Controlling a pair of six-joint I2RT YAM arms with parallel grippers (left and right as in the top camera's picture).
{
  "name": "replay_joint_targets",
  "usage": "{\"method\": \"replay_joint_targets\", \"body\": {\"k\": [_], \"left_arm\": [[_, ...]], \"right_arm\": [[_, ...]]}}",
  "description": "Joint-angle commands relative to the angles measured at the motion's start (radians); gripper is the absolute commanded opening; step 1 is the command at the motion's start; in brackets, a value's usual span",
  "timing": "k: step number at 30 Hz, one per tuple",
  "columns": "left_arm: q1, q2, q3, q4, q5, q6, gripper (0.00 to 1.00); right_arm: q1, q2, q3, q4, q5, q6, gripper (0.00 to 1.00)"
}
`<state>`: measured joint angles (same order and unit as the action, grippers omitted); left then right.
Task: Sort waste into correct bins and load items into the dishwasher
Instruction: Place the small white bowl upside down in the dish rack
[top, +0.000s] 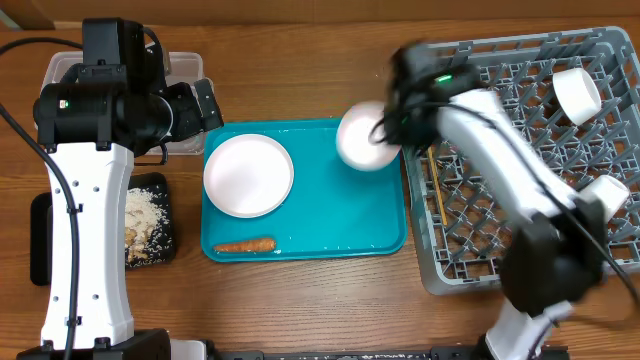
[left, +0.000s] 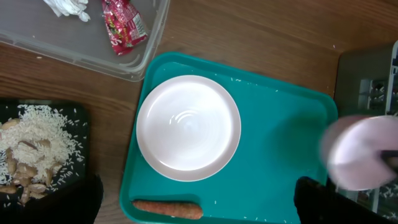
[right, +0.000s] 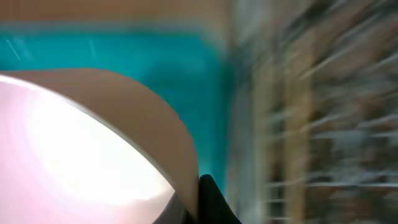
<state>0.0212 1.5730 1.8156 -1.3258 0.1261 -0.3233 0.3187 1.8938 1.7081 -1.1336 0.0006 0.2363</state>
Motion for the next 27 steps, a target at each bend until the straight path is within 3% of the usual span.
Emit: {"method": "replay_joint_targets", "body": {"k": [1, 4, 6, 9, 13, 22, 27], "left_arm": [[-0.003, 0.009, 0.01, -0.005, -0.006, -0.009, 1.0], [-0.003, 0.009, 0.01, -0.005, -0.007, -0.005, 1.0], [-0.003, 0.009, 0.01, -0.005, -0.006, -0.005, 1.0], [-0.003, 0.009, 0.01, -0.005, -0.006, -0.005, 1.0], [-0.003, 0.009, 0.01, -0.005, -0.006, -0.005, 1.0], [-0.003, 0.009, 0.01, -0.029, -0.003, -0.005, 1.0], [-0.002, 0.009, 0.01, -0.035, -0.004, -0.002, 1.0]], "right_arm": [[-0.074, -0.208, 0.076, 0.045, 0.351, -0.007, 0.04], [-0.121, -0.251, 0.076, 0.078, 0.633, 0.01, 0.04], [-0.154, -0.251, 0.073, 0.079, 0.932, 0.122, 0.04], [-0.202, -0.229, 0.04, 0.171, 1.196, 0.188, 0.04], [-0.267, -0.16, 0.012, 0.277, 1.225, 0.15, 0.04], [-0.354, 0.083, 0.012, 0.259, 1.24, 0.15, 0.04], [-0.331, 0.181, 0.012, 0.154, 1.185, 0.217, 0.04]]}}
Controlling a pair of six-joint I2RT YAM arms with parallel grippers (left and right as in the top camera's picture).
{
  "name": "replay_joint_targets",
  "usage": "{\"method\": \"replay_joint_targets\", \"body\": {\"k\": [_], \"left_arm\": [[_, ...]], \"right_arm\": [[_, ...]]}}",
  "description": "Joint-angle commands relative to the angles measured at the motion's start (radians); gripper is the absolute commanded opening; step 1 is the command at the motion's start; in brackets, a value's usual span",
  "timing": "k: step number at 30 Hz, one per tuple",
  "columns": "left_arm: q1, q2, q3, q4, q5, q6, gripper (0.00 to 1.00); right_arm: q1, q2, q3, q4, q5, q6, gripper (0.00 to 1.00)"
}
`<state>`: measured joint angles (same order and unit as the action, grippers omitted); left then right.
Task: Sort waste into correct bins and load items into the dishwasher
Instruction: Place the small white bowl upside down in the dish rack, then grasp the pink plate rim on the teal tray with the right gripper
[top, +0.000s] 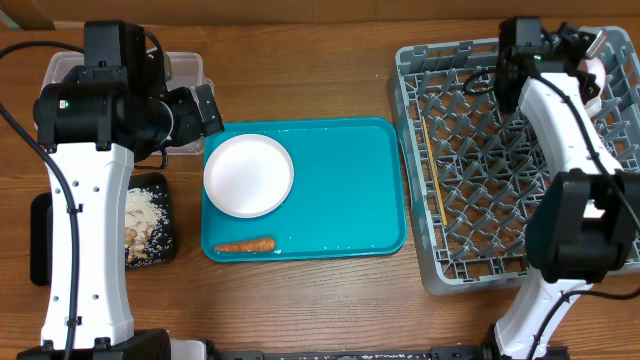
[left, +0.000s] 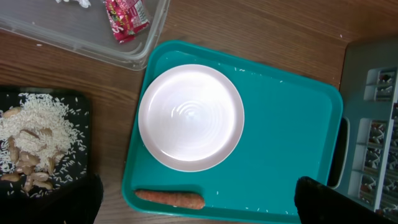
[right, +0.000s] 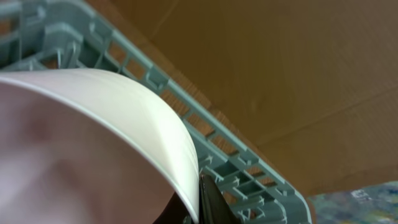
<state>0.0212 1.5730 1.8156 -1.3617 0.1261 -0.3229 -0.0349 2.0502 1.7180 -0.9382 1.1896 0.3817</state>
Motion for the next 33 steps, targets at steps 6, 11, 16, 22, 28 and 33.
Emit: {"method": "replay_joint_targets", "body": {"k": [6, 11, 16, 22, 28, 33], "left_arm": [[-0.002, 0.009, 0.01, 0.007, -0.006, 0.009, 1.0], [-0.002, 0.009, 0.01, 0.008, -0.006, 0.009, 1.0], [-0.002, 0.009, 0.01, 0.007, -0.006, 0.009, 1.0], [-0.002, 0.009, 0.01, 0.005, -0.006, 0.009, 1.0], [-0.002, 0.009, 0.01, 0.005, -0.006, 0.009, 1.0], [-0.002, 0.009, 0.01, 0.005, -0.006, 0.009, 1.0]], "right_arm": [[0.061, 0.038, 0.002, -0.154, -0.113, 0.196, 0.04], [0.087, 0.038, 0.002, -0.193, -0.207, 0.195, 0.04], [0.114, 0.038, 0.002, -0.247, -0.296, 0.195, 0.04], [0.132, 0.038, 0.003, -0.335, -0.434, 0.195, 0.11], [0.148, -0.017, 0.011, -0.386, -0.527, 0.195, 0.21], [0.151, -0.137, 0.079, -0.388, -0.626, 0.153, 0.56]]}}
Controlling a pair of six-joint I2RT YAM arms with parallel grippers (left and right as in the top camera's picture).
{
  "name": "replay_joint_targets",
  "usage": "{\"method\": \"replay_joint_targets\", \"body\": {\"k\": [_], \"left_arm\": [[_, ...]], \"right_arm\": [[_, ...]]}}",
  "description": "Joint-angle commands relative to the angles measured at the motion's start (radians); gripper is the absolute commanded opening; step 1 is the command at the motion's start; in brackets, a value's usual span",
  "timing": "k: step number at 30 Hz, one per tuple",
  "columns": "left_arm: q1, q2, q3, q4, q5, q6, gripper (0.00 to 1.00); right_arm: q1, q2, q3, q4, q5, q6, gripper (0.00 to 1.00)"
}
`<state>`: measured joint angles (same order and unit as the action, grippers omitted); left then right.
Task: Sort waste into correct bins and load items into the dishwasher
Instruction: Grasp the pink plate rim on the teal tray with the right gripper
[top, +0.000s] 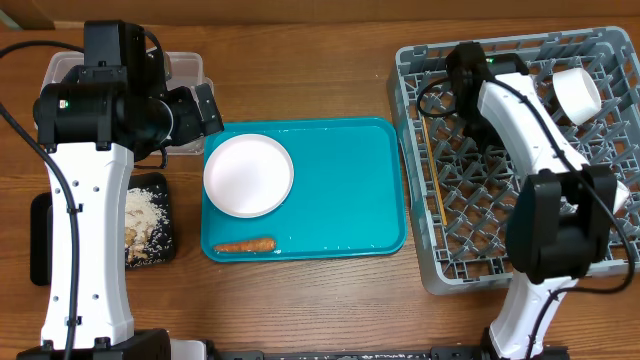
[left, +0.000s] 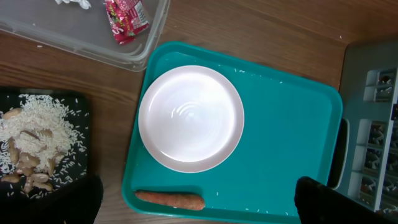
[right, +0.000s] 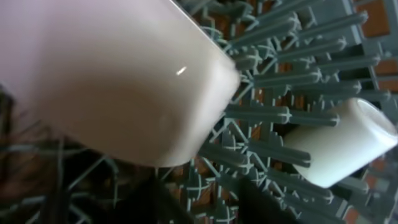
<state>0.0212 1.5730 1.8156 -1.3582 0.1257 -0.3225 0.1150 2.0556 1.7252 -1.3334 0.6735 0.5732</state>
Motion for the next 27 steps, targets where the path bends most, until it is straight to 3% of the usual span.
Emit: {"method": "replay_joint_targets", "body": {"k": [1, 2, 6, 10, 27], "left_arm": [[-0.002, 0.009, 0.01, 0.001, -0.006, 0.008, 1.0], [-0.002, 0.009, 0.01, 0.0, -0.006, 0.008, 1.0], [-0.002, 0.009, 0.007, 0.0, -0.031, 0.008, 1.0], [-0.002, 0.009, 0.005, -0.007, -0.06, 0.007, 1.0], [-0.002, 0.009, 0.005, -0.031, -0.078, 0.0, 1.0]], "right_arm": [[0.002, -0.171, 0.091, 0.023, -0.178, -0.095, 0.65], [0.003, -0.188, 0.104, 0.039, -0.245, -0.14, 0.73], [0.006, -0.238, 0.131, 0.136, -0.83, -0.376, 0.75], [0.047, -0.223, 0.12, 0.192, -1.096, -0.4, 0.75], [0.506, 0.099, 0.093, 0.344, -0.957, -0.393, 0.76]]}}
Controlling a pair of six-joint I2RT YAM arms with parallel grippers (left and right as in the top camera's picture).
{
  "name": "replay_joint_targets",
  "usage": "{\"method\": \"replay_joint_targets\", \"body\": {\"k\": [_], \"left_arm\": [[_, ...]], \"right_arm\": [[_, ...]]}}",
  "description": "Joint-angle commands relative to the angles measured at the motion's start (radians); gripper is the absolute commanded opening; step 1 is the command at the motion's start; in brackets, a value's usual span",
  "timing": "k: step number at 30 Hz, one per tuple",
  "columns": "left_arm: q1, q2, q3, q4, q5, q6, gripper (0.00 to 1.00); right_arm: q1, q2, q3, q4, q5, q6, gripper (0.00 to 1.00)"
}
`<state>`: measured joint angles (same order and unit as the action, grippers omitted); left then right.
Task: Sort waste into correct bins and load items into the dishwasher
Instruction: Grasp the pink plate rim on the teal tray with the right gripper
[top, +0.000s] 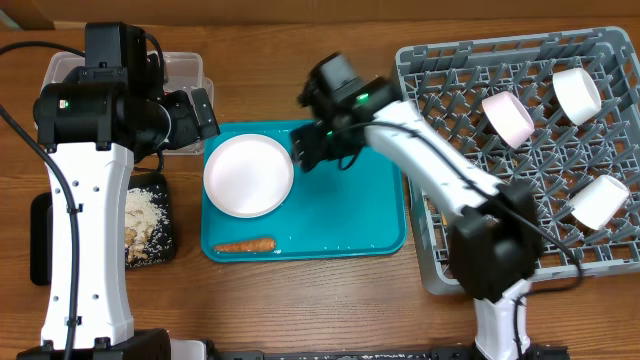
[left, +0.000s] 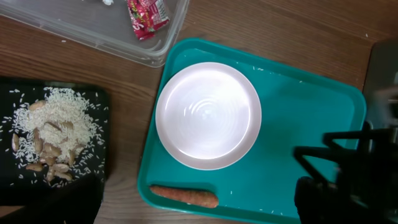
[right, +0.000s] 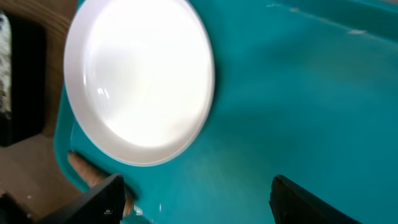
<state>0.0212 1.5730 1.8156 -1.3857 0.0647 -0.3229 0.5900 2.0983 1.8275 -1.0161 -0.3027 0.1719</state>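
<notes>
A white plate lies on the left half of the teal tray, and a carrot lies along the tray's front edge. My right gripper hangs open just right of the plate, nothing between its fingers; in its own view the plate and the carrot's end show ahead of the right gripper. My left gripper hovers open and empty by the tray's back left corner, looking down on the plate and carrot. A pale pink bowl sits in the grey dish rack.
Two more white bowls stand in the rack. A clear bin holding a red wrapper is at the back left. A black container with rice and scraps lies left of the tray.
My right gripper was over the rack's back left with the bowl close before it. Now it is open over the tray beside the plate, and the bowl stands in the rack.
First my right gripper held the pink bowl above the tray's right edge. Then it had the bowl at the rack's far right corner, then over the rack's back. The bowl now rests in the rack and the gripper is empty at the plate. The left arm barely moved.
</notes>
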Motion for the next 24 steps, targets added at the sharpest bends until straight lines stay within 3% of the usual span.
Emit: {"method": "replay_joint_targets", "body": {"k": [1, 6, 10, 15, 18, 24], "left_arm": [[-0.002, 0.009, 0.005, -0.003, -0.017, 0.0, 1.0], [-0.002, 0.009, 0.005, -0.003, -0.017, 0.0, 1.0], [-0.002, 0.009, 0.005, -0.003, -0.017, 0.001, 1.0], [-0.002, 0.009, 0.005, -0.003, -0.017, 0.001, 1.0], [-0.002, 0.009, 0.005, -0.002, -0.017, 0.001, 1.0], [-0.002, 0.009, 0.005, -0.001, -0.018, 0.001, 1.0]], "right_arm": [[0.048, 0.087, -0.009, 0.055, 0.04, 0.046, 0.76], [0.09, 0.186, -0.009, 0.136, 0.089, 0.103, 0.68], [0.097, 0.238, -0.009, 0.15, 0.174, 0.15, 0.55], [0.089, 0.251, -0.008, 0.077, 0.416, 0.263, 0.18], [0.063, 0.251, -0.001, 0.033, 0.49, 0.279, 0.05], [-0.042, 0.249, 0.004, -0.063, 0.494, 0.266, 0.04]]}}
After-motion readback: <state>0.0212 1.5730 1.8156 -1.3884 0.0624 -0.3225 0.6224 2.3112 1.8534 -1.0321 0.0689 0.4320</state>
